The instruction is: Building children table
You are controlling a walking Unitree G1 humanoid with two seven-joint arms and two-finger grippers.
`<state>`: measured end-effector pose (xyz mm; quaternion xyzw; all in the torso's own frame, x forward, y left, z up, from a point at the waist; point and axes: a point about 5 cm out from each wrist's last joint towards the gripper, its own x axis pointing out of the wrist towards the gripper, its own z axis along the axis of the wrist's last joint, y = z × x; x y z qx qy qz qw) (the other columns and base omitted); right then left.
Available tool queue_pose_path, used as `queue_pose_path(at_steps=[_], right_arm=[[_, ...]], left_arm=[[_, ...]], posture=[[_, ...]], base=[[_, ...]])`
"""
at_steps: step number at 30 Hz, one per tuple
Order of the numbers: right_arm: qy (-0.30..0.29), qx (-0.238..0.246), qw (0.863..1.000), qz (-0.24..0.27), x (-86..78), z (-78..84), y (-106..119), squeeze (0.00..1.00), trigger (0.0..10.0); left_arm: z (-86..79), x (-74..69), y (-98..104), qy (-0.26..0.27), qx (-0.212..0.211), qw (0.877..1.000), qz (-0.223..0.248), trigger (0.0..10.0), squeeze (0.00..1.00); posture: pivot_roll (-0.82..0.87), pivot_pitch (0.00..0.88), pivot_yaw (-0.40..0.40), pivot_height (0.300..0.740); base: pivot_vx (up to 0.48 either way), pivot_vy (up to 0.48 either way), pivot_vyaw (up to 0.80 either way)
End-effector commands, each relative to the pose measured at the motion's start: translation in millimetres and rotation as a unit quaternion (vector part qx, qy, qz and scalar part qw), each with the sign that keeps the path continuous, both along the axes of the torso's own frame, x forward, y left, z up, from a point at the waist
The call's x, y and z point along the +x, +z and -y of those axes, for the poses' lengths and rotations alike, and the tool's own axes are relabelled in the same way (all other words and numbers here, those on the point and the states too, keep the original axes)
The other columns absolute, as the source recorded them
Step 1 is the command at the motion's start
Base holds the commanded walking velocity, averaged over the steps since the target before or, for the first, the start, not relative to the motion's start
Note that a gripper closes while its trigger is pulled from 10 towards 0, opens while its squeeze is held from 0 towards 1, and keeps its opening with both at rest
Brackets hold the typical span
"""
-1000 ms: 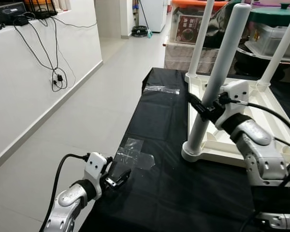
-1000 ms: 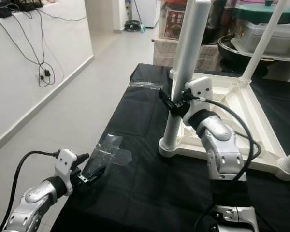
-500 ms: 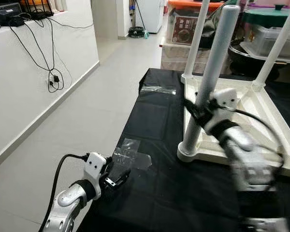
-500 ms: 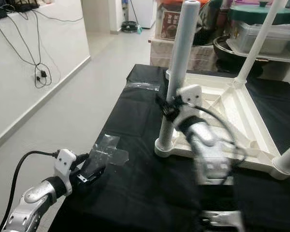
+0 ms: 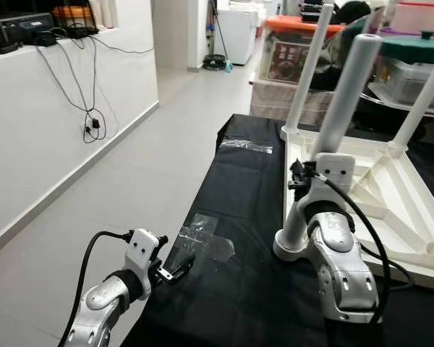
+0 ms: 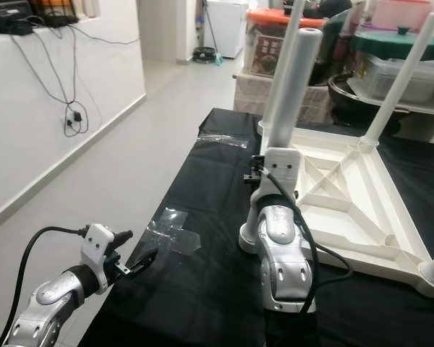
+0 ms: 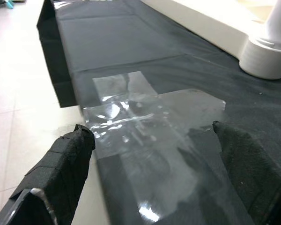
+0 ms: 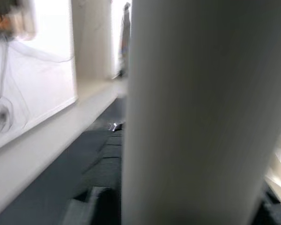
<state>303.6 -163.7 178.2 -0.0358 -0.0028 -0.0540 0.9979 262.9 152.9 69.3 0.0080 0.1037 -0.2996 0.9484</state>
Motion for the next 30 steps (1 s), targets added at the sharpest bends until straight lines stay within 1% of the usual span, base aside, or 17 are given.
queue_pose_path(at_steps=[1,3,4,5,9,10,11,14,16,17,19,20,23,24,26,27,30], right_arm=[[-0.001,0.010,0.999,-0.048,-0.9,2.2,-21,1.00,10.0],[0.013,0.004,0.999,-0.033,5.4,5.8,-12,1.00,10.0],[0.051,-0.002,0.999,-0.012,13.5,10.9,-1,0.00,10.0],[0.051,-0.002,0.999,-0.012,13.5,10.9,-1,0.00,10.0],[0.143,0.003,0.990,0.015,21.1,16.0,15,0.00,10.0],[0.194,-0.006,0.981,0.027,21.0,17.6,19,0.00,10.0],[0.194,-0.006,0.981,0.027,21.0,17.6,19,0.00,10.0],[0.297,-0.045,0.954,0.017,14.1,16.4,18,0.00,9.6],[0.314,-0.050,0.948,0.012,12.2,15.3,17,0.00,9.6],[0.339,-0.048,0.940,0.006,9.2,13.8,15,0.00,7.6],[0.339,-0.048,0.940,0.006,9.2,13.8,15,0.00,7.6],[0.344,-0.042,0.938,0.006,9.0,14.0,14,0.00,0.0],[0.297,-0.024,0.955,0.003,15.0,18.5,8,0.00,0.0],[0.215,-0.021,0.976,-0.006,22.5,24.7,3,0.00,0.0],[0.215,-0.021,0.976,-0.006,22.5,24.7,3,0.00,0.0],[0.157,-0.021,0.987,-0.014,26.9,29.0,0,0.00,0.0],[0.157,-0.021,0.987,-0.014,26.9,29.0,0,0.00,0.0]], left_arm=[[0.5,-1.2,-3,-0.002,0.000,1.000,-0.007,10.0,0.00],[1.1,-1.4,-3,-0.002,-0.001,1.000,-0.007,10.0,0.00],[1.9,-1.4,-4,-0.003,-0.002,1.000,-0.007,10.0,0.00],[1.9,-1.4,-4,-0.003,-0.002,1.000,-0.007,10.0,0.00],[2.4,-0.6,-3,-0.004,-0.002,1.000,-0.007,10.0,0.00],[2.6,0.0,-3,-0.004,-0.002,1.000,-0.007,10.0,0.00],[2.6,0.0,-3,-0.004,-0.002,1.000,-0.007,10.0,0.00],[2.1,1.0,-2,-0.005,-0.001,1.000,-0.005,10.0,0.00],[2.0,0.9,-2,-0.004,-0.001,1.000,-0.005,10.0,0.00],[1.9,0.5,-3,-0.004,-0.002,1.000,-0.005,10.0,0.00],[1.9,0.5,-3,-0.004,-0.002,1.000,-0.005,10.0,0.00],[2.1,0.0,-3,-0.004,-0.002,1.000,-0.005,10.0,0.00],[2.4,-0.7,-3,-0.005,-0.003,1.000,-0.005,10.0,0.00],[2.5,-0.6,-3,-0.005,-0.003,1.000,-0.005,10.0,0.00],[2.5,-0.6,-3,-0.005,-0.003,1.000,-0.005,10.0,0.00],[2.5,-0.5,-3,-0.006,-0.003,1.000,-0.005,10.0,0.00],[2.5,-0.5,-3,-0.006,-0.003,1.000,-0.005,10.0,0.00]], posture=[[0.04,0.000,-0.042,0.740],[0.04,0.000,-0.042,0.740],[0.04,0.000,-0.041,0.740],[0.04,0.000,-0.041,0.740],[0.04,0.000,-0.041,0.740],[0.04,0.000,-0.041,0.740],[0.04,0.000,-0.041,0.740],[0.05,0.000,-0.047,0.740],[0.05,0.000,-0.047,0.740],[0.05,0.000,-0.047,0.740],[0.05,0.000,-0.047,0.740],[0.05,0.000,-0.047,0.740],[0.05,0.000,-0.048,0.740],[0.04,0.000,-0.044,0.740],[0.04,0.000,-0.044,0.740],[0.04,0.000,-0.044,0.740],[0.04,0.000,-0.044,0.740]], base=[[0.000,0.000,0.00],[0.000,0.000,0.00],[0.000,0.000,0.00],[0.000,0.000,0.00],[0.000,0.000,0.00],[0.000,0.000,0.00],[0.000,0.000,0.00],[0.000,0.000,0.00],[0.000,0.000,0.00],[0.000,0.000,0.00],[0.000,0.000,0.00],[0.000,0.000,0.00],[0.000,0.000,0.00],[0.000,0.000,0.00],[0.000,0.000,0.00],[0.000,0.000,0.00],[0.000,0.000,0.00]])
